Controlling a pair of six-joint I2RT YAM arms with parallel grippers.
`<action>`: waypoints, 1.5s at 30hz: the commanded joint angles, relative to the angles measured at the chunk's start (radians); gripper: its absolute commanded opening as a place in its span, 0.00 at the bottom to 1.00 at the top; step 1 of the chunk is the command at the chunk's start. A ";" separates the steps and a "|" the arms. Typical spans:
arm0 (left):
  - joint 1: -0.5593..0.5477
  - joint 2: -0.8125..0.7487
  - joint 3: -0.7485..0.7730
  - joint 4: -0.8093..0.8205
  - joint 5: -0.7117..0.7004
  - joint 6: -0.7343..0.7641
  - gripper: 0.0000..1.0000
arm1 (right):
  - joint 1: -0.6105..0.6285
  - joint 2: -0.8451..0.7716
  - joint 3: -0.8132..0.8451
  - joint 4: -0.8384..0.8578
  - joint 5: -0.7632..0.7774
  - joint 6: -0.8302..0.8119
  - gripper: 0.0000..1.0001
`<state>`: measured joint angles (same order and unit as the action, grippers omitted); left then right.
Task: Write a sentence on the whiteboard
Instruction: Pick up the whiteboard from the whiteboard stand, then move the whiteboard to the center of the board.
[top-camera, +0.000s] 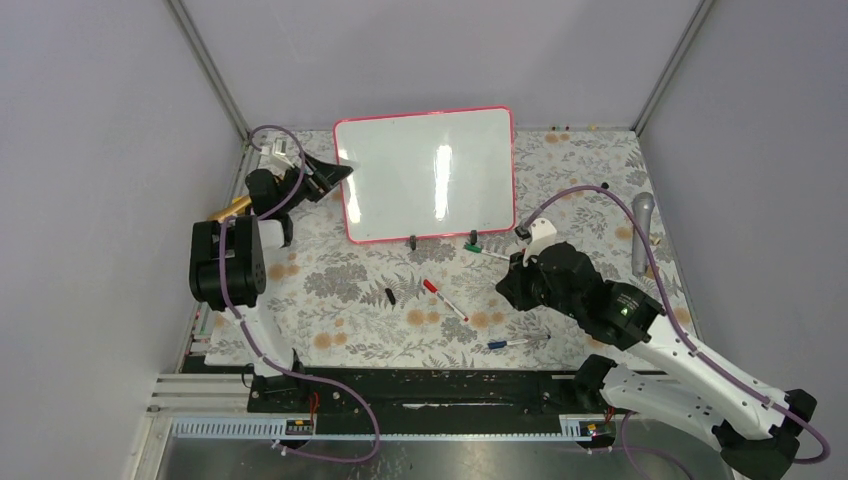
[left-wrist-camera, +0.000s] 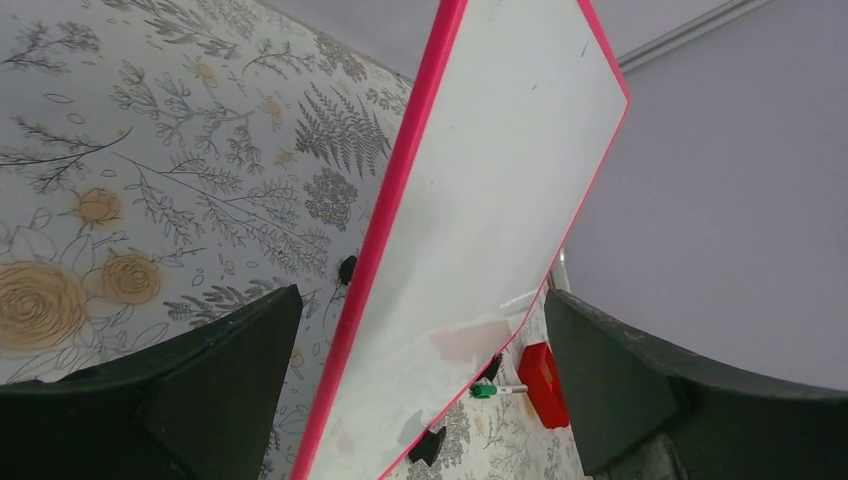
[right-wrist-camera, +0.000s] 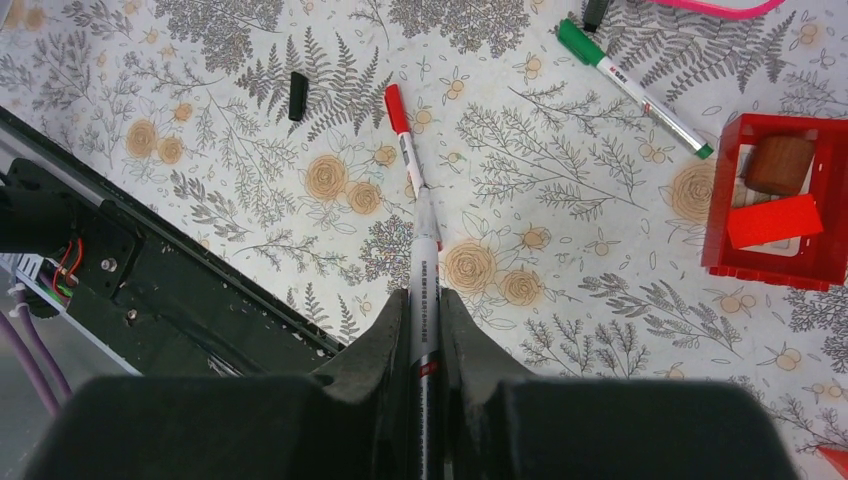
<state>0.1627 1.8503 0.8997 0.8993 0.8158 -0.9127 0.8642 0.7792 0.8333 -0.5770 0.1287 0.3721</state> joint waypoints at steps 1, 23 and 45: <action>-0.017 0.062 0.082 0.183 0.050 -0.024 0.91 | 0.004 -0.023 0.038 0.036 0.005 -0.039 0.00; -0.098 0.036 -0.078 0.232 0.061 0.045 0.44 | 0.004 0.045 0.125 0.004 0.263 -0.008 0.00; -0.131 0.071 -0.187 0.434 0.037 -0.015 0.51 | -0.655 0.907 0.848 -0.088 -0.106 0.075 0.00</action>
<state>0.0395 1.9030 0.7036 1.2018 0.8345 -0.9115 0.2787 1.5352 1.5101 -0.6270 0.1741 0.4263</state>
